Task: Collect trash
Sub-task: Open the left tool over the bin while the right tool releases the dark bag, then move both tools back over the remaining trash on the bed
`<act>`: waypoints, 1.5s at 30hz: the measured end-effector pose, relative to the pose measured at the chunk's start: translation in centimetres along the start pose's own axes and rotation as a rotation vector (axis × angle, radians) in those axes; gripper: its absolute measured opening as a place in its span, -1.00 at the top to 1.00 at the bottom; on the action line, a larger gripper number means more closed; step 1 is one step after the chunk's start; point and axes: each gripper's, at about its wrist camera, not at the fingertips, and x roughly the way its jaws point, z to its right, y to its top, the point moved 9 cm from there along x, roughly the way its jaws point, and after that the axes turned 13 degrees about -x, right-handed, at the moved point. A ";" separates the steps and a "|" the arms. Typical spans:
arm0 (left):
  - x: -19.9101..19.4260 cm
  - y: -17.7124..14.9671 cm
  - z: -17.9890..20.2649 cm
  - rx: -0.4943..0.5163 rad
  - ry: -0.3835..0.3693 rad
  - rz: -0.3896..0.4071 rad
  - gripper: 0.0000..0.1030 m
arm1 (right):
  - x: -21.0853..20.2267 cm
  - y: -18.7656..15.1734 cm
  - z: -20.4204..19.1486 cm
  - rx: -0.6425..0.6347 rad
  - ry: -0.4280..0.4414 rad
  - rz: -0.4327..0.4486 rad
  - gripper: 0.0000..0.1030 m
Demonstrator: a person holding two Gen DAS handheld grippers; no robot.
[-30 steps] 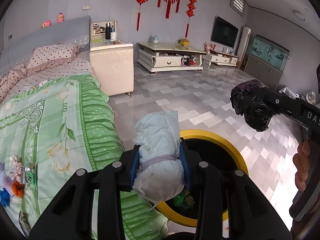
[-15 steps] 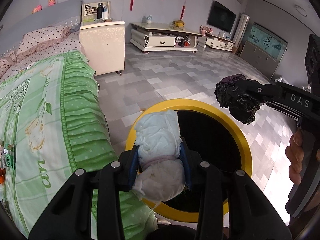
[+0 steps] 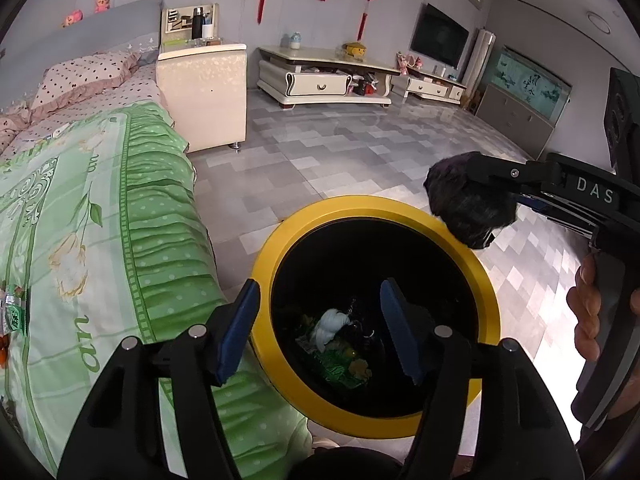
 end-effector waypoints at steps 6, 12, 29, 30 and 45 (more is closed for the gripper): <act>-1.4 0.7 -1.7 -0.017 0.016 0.033 -0.41 | -0.8 0.2 -0.3 0.004 -0.012 0.007 -0.15; -4.1 1.5 -4.8 -0.021 0.062 0.092 -0.57 | -1.7 0.8 -2.5 -0.032 0.006 0.032 -0.25; -16.3 4.0 -20.4 -0.144 0.250 0.258 -0.69 | -2.5 4.1 -18.0 -0.222 0.141 0.105 -0.49; -16.9 4.0 -21.5 -0.156 0.260 0.264 -0.69 | -2.5 4.2 -19.1 -0.237 0.153 0.106 -0.49; -24.5 1.6 -37.9 -0.317 0.479 0.313 -0.70 | 3.1 2.1 -36.0 -0.418 0.312 0.026 -0.50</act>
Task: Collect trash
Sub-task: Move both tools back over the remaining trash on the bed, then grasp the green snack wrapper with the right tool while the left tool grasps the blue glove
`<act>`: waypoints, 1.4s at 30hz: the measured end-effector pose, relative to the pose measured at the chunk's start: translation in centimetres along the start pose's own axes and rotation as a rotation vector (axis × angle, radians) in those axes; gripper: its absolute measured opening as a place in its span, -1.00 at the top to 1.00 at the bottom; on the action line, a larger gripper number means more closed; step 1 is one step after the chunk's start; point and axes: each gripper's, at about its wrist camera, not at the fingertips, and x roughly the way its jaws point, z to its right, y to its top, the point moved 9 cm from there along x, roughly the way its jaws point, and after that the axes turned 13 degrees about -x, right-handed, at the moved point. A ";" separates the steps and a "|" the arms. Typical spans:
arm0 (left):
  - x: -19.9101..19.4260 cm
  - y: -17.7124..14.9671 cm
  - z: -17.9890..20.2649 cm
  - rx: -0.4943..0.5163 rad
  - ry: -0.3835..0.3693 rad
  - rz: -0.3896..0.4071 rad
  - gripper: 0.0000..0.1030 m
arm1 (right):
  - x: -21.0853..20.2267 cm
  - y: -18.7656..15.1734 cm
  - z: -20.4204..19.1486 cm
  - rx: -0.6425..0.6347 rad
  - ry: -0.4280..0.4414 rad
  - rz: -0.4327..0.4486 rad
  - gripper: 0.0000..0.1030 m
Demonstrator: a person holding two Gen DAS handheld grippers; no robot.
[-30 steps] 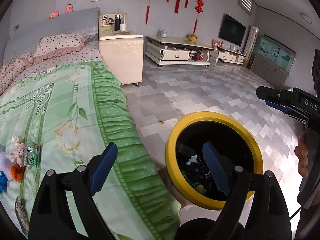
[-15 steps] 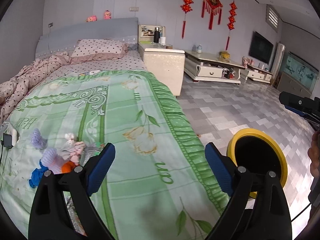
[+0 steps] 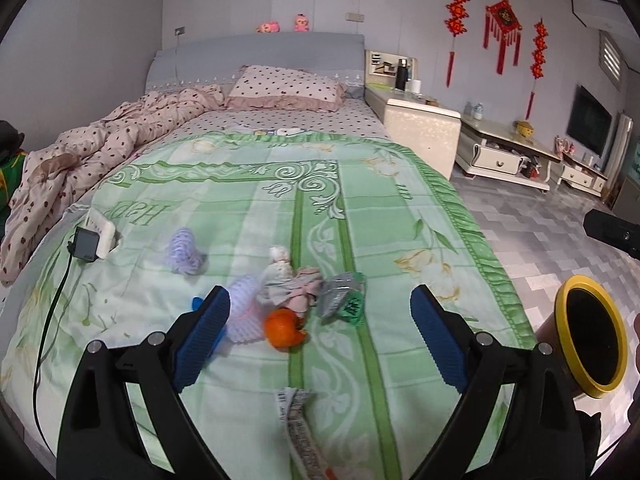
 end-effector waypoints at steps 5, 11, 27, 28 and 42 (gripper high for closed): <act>1.5 -0.1 -5.7 -0.054 0.068 -0.017 -0.70 | 4.4 -0.2 -3.8 -0.048 0.037 -0.055 -0.50; 3.9 -0.9 -11.2 -0.103 0.130 -0.047 -0.70 | 10.5 -1.2 -7.1 -0.081 0.063 -0.142 -0.50; 11.1 -3.9 -17.3 -0.159 0.174 -0.140 -0.69 | 23.1 -6.0 -9.0 -0.072 0.085 -0.336 -0.50; 11.4 -4.1 -17.4 -0.160 0.172 -0.143 -0.67 | 23.5 -6.2 -9.0 -0.072 0.090 -0.341 -0.48; 14.6 -5.9 -17.1 -0.122 0.156 -0.199 0.19 | 26.8 -7.1 -10.3 -0.095 0.142 -0.377 0.06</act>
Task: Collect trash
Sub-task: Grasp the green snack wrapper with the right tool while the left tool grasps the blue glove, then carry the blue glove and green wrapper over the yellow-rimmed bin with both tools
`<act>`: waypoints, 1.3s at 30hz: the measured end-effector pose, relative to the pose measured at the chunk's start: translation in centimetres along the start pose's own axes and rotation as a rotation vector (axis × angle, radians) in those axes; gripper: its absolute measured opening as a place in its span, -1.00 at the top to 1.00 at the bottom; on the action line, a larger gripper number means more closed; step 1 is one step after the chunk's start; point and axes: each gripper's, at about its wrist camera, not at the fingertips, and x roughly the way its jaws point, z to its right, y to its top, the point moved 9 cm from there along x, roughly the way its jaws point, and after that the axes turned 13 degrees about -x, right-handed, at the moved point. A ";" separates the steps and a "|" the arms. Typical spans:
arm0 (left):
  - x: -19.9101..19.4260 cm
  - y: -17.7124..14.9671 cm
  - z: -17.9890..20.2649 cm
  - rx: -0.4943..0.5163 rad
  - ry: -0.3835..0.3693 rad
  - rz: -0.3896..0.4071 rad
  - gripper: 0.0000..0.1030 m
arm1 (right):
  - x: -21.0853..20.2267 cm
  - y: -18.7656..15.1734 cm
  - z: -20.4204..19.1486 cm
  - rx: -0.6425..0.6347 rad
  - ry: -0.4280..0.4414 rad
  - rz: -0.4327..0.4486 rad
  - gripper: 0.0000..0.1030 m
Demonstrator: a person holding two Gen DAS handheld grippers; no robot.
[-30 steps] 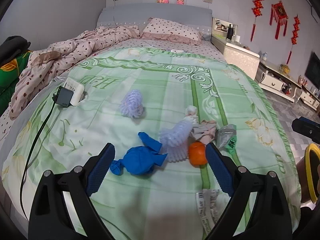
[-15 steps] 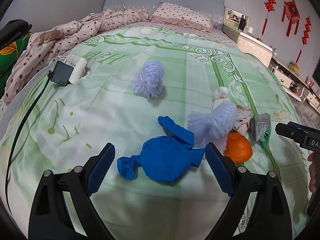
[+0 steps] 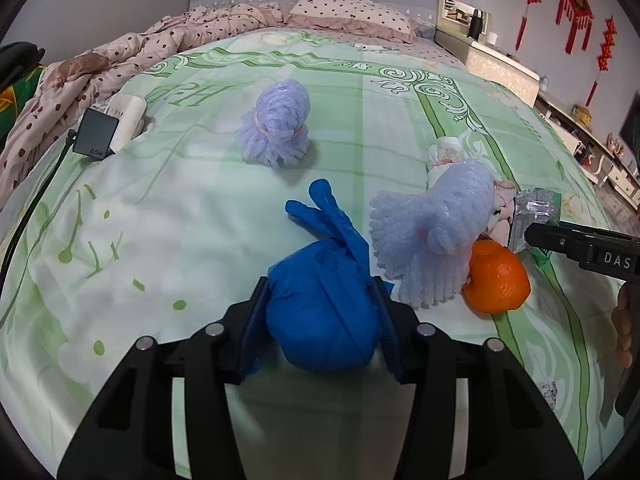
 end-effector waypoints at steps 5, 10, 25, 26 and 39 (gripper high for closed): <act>-0.3 0.2 -0.3 -0.013 -0.009 0.008 0.47 | -0.6 0.3 -0.2 -0.011 -0.003 0.018 0.30; -1.2 0.5 -0.4 -0.021 -0.016 0.022 0.57 | -1.5 0.3 0.0 -0.006 -0.018 0.032 0.45; -7.7 1.0 1.6 -0.007 -0.018 0.094 0.59 | -11.3 0.1 0.8 0.016 -0.026 0.162 0.50; -8.4 1.0 1.9 -0.005 -0.022 0.100 0.59 | -12.2 0.0 0.8 0.017 -0.027 0.173 0.50; -17.2 1.3 10.6 0.058 -0.123 0.184 0.59 | -24.5 -2.0 3.3 0.041 -0.074 0.333 0.50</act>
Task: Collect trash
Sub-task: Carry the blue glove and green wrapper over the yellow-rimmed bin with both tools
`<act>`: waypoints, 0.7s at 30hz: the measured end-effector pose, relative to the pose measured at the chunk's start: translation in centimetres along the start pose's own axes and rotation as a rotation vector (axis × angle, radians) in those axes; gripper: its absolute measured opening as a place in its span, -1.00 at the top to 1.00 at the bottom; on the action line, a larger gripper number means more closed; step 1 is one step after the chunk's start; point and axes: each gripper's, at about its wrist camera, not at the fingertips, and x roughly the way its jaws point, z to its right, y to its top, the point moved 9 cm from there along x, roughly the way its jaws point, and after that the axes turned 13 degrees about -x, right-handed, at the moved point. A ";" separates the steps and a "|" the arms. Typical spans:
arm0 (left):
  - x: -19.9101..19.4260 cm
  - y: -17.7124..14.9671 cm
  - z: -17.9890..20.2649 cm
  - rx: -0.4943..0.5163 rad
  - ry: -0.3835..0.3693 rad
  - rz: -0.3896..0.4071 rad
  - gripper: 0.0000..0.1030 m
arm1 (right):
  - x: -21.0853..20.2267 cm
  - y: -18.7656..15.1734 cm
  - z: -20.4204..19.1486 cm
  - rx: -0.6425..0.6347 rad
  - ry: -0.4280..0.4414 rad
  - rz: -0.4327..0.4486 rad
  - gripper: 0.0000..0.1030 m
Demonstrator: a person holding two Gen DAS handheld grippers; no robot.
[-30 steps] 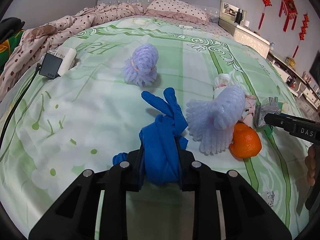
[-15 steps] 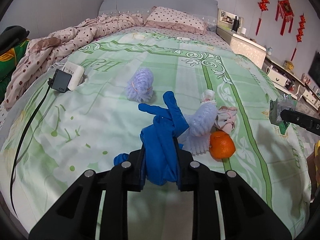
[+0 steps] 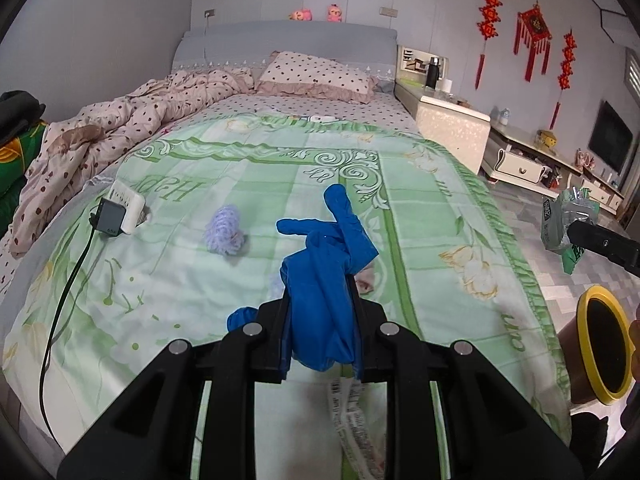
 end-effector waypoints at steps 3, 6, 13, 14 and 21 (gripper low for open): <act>-1.4 0.2 3.1 0.027 -0.036 0.009 0.59 | -2.6 0.2 1.7 0.027 -0.017 0.035 0.50; -2.8 0.2 6.5 0.056 -0.074 0.017 0.59 | -5.1 0.3 3.8 0.055 -0.040 0.068 0.50; -5.0 -0.3 14.1 0.118 -0.154 0.023 0.59 | -10.4 -0.3 8.8 0.101 -0.110 0.126 0.50; -5.2 -0.3 15.2 0.126 -0.166 0.022 0.59 | -11.1 -0.5 9.6 0.107 -0.121 0.132 0.50; -6.6 -1.4 23.1 0.185 -0.260 0.007 0.59 | -15.7 -2.3 15.1 0.157 -0.213 0.160 0.50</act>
